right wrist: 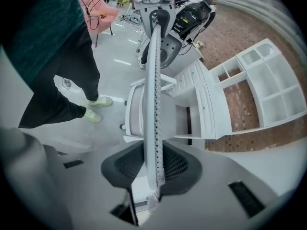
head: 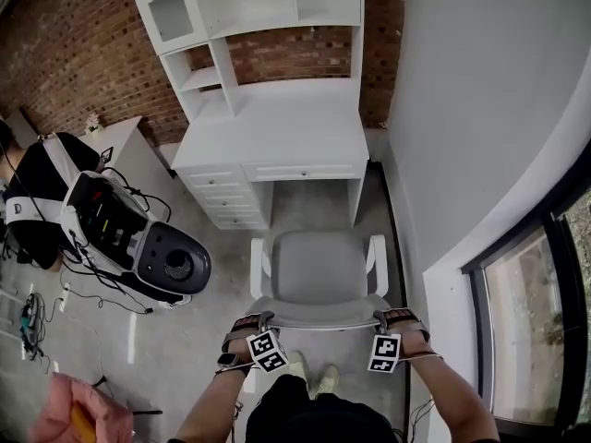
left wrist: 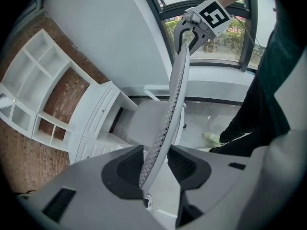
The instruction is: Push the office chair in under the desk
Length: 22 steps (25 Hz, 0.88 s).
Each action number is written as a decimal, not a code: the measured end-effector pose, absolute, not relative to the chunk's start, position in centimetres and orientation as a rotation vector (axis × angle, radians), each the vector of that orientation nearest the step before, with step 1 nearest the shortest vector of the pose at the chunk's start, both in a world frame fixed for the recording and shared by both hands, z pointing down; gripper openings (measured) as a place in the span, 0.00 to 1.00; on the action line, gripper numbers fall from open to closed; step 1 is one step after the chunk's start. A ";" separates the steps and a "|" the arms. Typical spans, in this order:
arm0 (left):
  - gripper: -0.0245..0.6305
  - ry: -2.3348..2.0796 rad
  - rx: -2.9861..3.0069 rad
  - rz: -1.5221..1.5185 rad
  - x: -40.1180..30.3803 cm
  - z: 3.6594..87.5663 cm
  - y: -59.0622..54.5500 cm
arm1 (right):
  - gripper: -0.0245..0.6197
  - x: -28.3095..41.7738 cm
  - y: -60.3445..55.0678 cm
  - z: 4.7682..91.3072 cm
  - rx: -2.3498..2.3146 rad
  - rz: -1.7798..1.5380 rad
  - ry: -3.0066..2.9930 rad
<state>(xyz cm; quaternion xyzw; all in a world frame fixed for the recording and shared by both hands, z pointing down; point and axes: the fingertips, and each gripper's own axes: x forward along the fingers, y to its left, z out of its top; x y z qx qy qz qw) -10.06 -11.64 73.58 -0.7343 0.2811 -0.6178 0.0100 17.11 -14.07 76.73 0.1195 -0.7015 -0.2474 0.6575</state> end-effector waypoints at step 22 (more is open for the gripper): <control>0.27 0.854 -2.291 -1.894 -16.2 74.4 -25.7 | 0.18 11.0 -27.9 77.7 0.293 -0.515 -1.574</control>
